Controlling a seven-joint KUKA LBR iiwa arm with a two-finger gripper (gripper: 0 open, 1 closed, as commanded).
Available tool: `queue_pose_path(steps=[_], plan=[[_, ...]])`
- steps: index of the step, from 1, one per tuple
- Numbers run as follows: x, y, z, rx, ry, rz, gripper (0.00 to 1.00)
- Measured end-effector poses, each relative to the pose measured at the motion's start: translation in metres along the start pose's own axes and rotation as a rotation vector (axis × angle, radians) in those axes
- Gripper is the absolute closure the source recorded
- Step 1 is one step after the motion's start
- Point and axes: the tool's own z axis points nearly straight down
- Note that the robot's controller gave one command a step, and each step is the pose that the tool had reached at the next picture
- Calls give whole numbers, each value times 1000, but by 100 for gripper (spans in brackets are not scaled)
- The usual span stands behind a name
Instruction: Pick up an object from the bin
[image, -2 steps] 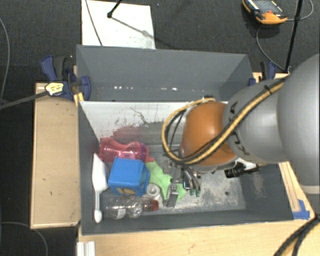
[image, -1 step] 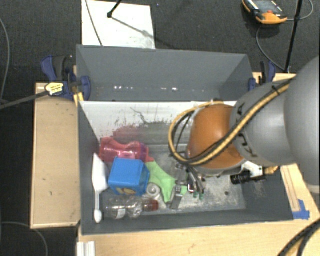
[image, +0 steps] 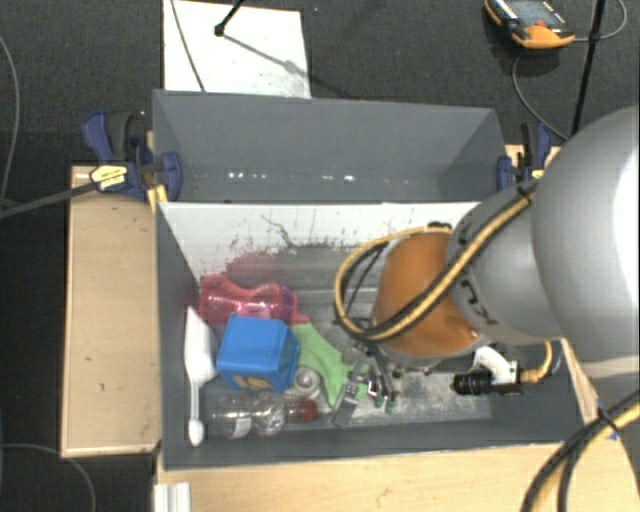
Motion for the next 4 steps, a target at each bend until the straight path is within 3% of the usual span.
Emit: queue_pose_path(steps=[1,3,4], plan=[[2,13,9,0,-1,-18,100],[3,12,3,3,5,-18,100],[4,11,-20,6,10,-19,100]])
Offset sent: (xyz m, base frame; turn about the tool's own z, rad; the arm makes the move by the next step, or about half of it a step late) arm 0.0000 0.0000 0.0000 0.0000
